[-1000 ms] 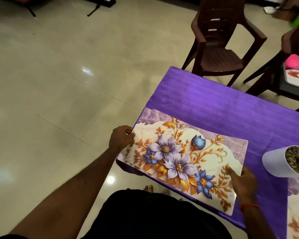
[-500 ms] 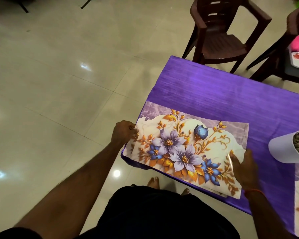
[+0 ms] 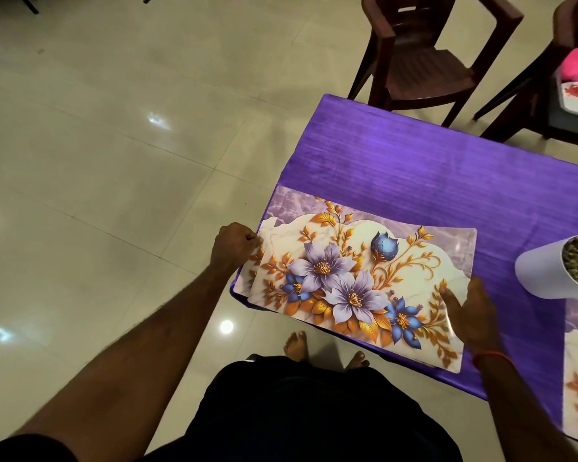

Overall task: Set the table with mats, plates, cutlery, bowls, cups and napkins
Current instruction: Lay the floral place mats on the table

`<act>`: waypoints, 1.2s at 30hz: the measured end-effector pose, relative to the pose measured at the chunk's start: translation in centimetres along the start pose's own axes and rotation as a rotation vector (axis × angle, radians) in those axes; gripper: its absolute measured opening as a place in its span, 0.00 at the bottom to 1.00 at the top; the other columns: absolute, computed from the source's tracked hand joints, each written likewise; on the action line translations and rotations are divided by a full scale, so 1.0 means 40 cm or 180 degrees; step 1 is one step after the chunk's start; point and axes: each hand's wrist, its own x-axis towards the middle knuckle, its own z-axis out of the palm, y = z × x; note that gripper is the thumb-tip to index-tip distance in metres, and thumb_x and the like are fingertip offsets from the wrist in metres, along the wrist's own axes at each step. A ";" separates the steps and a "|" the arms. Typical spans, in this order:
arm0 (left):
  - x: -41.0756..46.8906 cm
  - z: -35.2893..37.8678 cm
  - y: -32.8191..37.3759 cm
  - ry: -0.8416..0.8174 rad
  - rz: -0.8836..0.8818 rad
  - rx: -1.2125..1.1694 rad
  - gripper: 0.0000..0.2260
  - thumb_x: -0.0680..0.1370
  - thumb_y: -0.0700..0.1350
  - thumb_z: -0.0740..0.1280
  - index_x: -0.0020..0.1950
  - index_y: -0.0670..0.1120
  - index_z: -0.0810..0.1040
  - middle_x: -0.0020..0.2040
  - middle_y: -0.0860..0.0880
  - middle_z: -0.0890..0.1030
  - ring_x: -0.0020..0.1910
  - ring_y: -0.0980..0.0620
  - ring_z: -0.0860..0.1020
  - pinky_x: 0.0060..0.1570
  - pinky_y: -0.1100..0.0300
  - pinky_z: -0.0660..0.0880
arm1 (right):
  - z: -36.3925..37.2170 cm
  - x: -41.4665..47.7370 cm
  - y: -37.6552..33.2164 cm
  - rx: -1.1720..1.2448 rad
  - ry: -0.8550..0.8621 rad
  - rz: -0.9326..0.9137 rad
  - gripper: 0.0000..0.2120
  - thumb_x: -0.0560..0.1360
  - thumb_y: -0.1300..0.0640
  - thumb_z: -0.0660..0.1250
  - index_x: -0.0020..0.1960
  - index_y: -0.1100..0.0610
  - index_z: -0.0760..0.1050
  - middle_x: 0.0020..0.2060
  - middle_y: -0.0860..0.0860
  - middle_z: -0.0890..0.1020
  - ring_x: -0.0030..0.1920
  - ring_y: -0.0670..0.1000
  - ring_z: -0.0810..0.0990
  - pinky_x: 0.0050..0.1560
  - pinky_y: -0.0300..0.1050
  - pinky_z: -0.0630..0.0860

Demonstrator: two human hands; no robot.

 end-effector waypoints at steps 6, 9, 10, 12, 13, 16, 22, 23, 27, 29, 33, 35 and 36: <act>-0.003 -0.006 0.004 -0.0038 0.0037 0.0026 0.13 0.78 0.49 0.73 0.54 0.39 0.86 0.48 0.43 0.87 0.44 0.45 0.84 0.51 0.53 0.80 | 0.003 -0.006 0.007 -0.0037 -0.0006 0.0039 0.16 0.79 0.57 0.68 0.61 0.64 0.68 0.58 0.64 0.79 0.58 0.65 0.79 0.50 0.51 0.72; -0.006 -0.011 0.006 -0.0023 0.0015 -0.0005 0.12 0.77 0.48 0.74 0.54 0.40 0.86 0.49 0.44 0.87 0.45 0.45 0.84 0.52 0.52 0.80 | 0.007 -0.008 0.008 -0.0063 0.0014 0.0029 0.18 0.79 0.56 0.68 0.62 0.65 0.68 0.59 0.64 0.78 0.59 0.65 0.79 0.50 0.50 0.72; -0.005 -0.012 0.008 -0.0004 0.0001 0.0000 0.12 0.77 0.48 0.75 0.53 0.40 0.86 0.49 0.44 0.87 0.46 0.45 0.84 0.51 0.53 0.80 | 0.008 -0.007 0.008 -0.0066 0.0014 0.0028 0.18 0.79 0.56 0.69 0.63 0.65 0.68 0.59 0.64 0.78 0.59 0.65 0.78 0.51 0.50 0.72; -0.002 -0.013 0.008 0.0020 0.0006 0.0055 0.11 0.75 0.47 0.76 0.51 0.41 0.87 0.48 0.44 0.87 0.46 0.44 0.84 0.49 0.53 0.79 | 0.014 -0.005 0.007 -0.0064 0.0012 0.0018 0.18 0.79 0.56 0.69 0.62 0.65 0.69 0.59 0.64 0.78 0.59 0.65 0.78 0.52 0.50 0.71; 0.001 -0.013 0.007 0.0034 0.0006 0.0096 0.10 0.74 0.47 0.77 0.49 0.42 0.87 0.47 0.43 0.87 0.47 0.43 0.84 0.48 0.54 0.78 | 0.018 -0.005 0.007 -0.0046 0.0032 -0.0009 0.18 0.78 0.56 0.70 0.62 0.65 0.69 0.59 0.64 0.78 0.59 0.65 0.78 0.52 0.49 0.71; 0.004 -0.024 -0.006 0.0078 0.0102 0.0216 0.12 0.69 0.50 0.76 0.45 0.43 0.87 0.45 0.41 0.86 0.48 0.39 0.84 0.47 0.52 0.77 | 0.027 -0.009 0.015 -0.0122 0.0089 -0.0064 0.18 0.77 0.54 0.72 0.59 0.64 0.72 0.57 0.64 0.79 0.57 0.65 0.77 0.55 0.53 0.72; 0.048 -0.011 -0.024 0.0025 0.0611 0.0582 0.21 0.64 0.58 0.66 0.41 0.42 0.87 0.42 0.39 0.85 0.47 0.36 0.84 0.46 0.48 0.77 | 0.037 -0.028 0.024 -0.0236 0.0240 0.0058 0.26 0.79 0.53 0.69 0.69 0.69 0.68 0.65 0.67 0.74 0.66 0.66 0.71 0.64 0.50 0.62; 0.050 -0.007 -0.019 0.0009 0.0590 0.0616 0.21 0.64 0.58 0.66 0.42 0.43 0.86 0.43 0.40 0.85 0.48 0.36 0.84 0.48 0.47 0.77 | 0.037 -0.033 0.021 -0.0215 0.0230 0.0091 0.26 0.80 0.54 0.68 0.71 0.69 0.66 0.67 0.66 0.72 0.68 0.66 0.69 0.64 0.50 0.62; 0.043 -0.003 -0.005 0.0085 0.0349 0.0227 0.19 0.64 0.56 0.69 0.47 0.45 0.86 0.44 0.42 0.87 0.49 0.39 0.85 0.53 0.45 0.78 | 0.035 -0.036 0.021 -0.0246 0.0220 0.0104 0.25 0.81 0.53 0.66 0.72 0.66 0.65 0.67 0.64 0.72 0.67 0.64 0.70 0.62 0.52 0.68; 0.039 -0.004 -0.004 0.0002 0.0344 0.0252 0.17 0.68 0.54 0.73 0.50 0.45 0.86 0.42 0.42 0.87 0.49 0.39 0.85 0.53 0.45 0.78 | 0.035 -0.035 0.026 -0.0207 0.0240 0.0059 0.23 0.81 0.53 0.67 0.69 0.65 0.67 0.64 0.63 0.73 0.64 0.64 0.72 0.59 0.54 0.71; 0.034 -0.003 -0.007 -0.0002 0.0738 0.0453 0.19 0.70 0.53 0.69 0.55 0.44 0.87 0.40 0.42 0.87 0.47 0.38 0.85 0.48 0.48 0.78 | 0.038 -0.032 0.051 -0.0125 0.0258 0.0074 0.18 0.79 0.51 0.68 0.63 0.60 0.69 0.58 0.60 0.76 0.57 0.61 0.77 0.53 0.54 0.77; 0.037 -0.006 -0.010 0.0003 0.0856 0.0624 0.17 0.73 0.51 0.71 0.55 0.43 0.87 0.39 0.41 0.86 0.46 0.36 0.85 0.45 0.50 0.76 | 0.044 -0.038 0.055 -0.0123 0.0191 0.0139 0.18 0.80 0.49 0.66 0.65 0.57 0.68 0.60 0.58 0.76 0.59 0.59 0.77 0.54 0.51 0.76; 0.039 -0.005 -0.011 0.0000 0.0896 0.0699 0.13 0.75 0.47 0.73 0.56 0.42 0.87 0.39 0.40 0.86 0.46 0.36 0.85 0.45 0.50 0.76 | 0.048 -0.041 0.056 -0.0124 0.0160 0.0175 0.19 0.81 0.49 0.65 0.67 0.57 0.67 0.61 0.57 0.75 0.61 0.59 0.76 0.54 0.48 0.73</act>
